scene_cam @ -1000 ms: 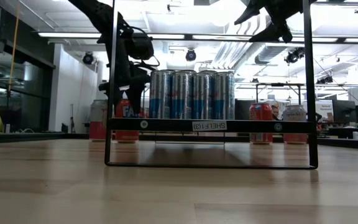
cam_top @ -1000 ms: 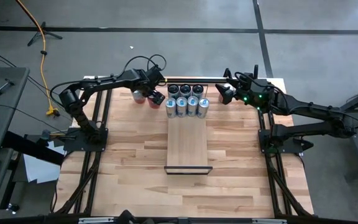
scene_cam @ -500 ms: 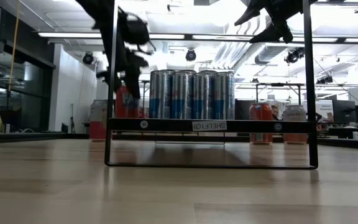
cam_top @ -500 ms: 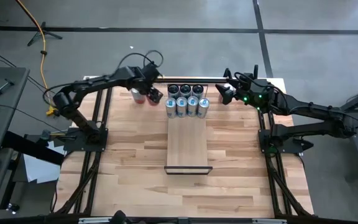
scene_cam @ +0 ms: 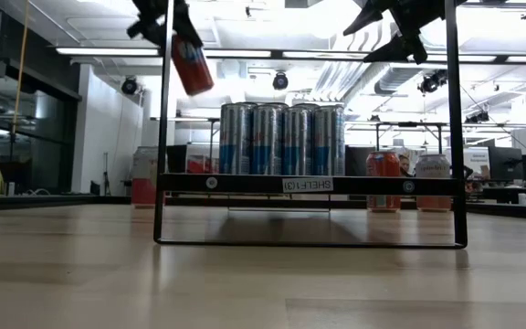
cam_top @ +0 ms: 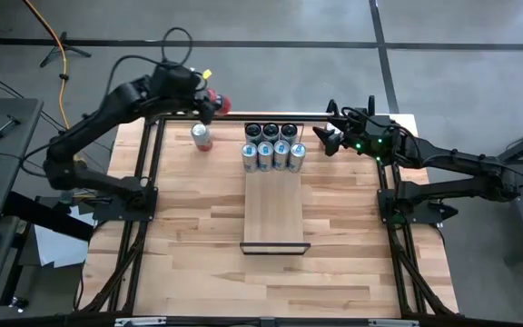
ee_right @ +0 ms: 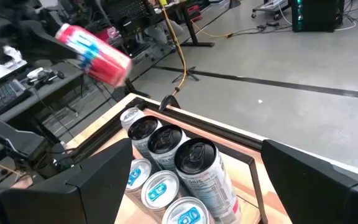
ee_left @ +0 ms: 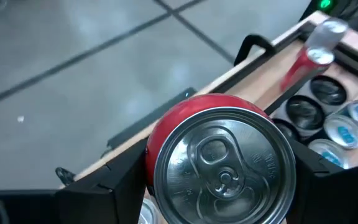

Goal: Place canned beverage on shelf
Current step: Put the left red soda can on the shelf

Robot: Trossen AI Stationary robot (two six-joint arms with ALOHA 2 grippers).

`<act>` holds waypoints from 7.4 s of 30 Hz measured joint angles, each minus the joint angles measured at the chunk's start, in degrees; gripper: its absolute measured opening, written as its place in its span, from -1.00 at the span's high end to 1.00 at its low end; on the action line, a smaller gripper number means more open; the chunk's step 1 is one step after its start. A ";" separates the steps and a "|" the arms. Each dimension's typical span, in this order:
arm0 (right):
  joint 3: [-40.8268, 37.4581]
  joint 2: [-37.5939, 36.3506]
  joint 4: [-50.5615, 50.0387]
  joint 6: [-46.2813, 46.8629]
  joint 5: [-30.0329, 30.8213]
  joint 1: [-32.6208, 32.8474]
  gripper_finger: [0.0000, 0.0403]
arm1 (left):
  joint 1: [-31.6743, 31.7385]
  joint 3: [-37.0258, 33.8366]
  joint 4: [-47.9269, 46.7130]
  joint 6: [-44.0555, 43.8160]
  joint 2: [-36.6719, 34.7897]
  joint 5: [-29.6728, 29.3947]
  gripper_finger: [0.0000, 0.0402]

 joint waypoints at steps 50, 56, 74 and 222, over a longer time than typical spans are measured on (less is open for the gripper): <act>36.64 39.75 -18.22 -25.61 -60.26 5.60 -0.71 | -39.43 -0.07 13.85 44.08 11.01 5.60 -0.15; 37.11 41.27 -18.38 -26.66 -61.56 5.86 -0.71 | -41.07 -0.07 14.15 45.65 11.01 2.20 -0.15; 36.87 40.92 -15.10 -26.12 -61.48 3.04 -0.71 | -41.24 -0.04 12.37 42.20 10.72 -0.68 -0.15; 4.00 30.95 32.52 -16.52 -23.16 16.94 -0.50 | -39.71 -43.45 81.04 12.89 -2.41 -0.93 -0.46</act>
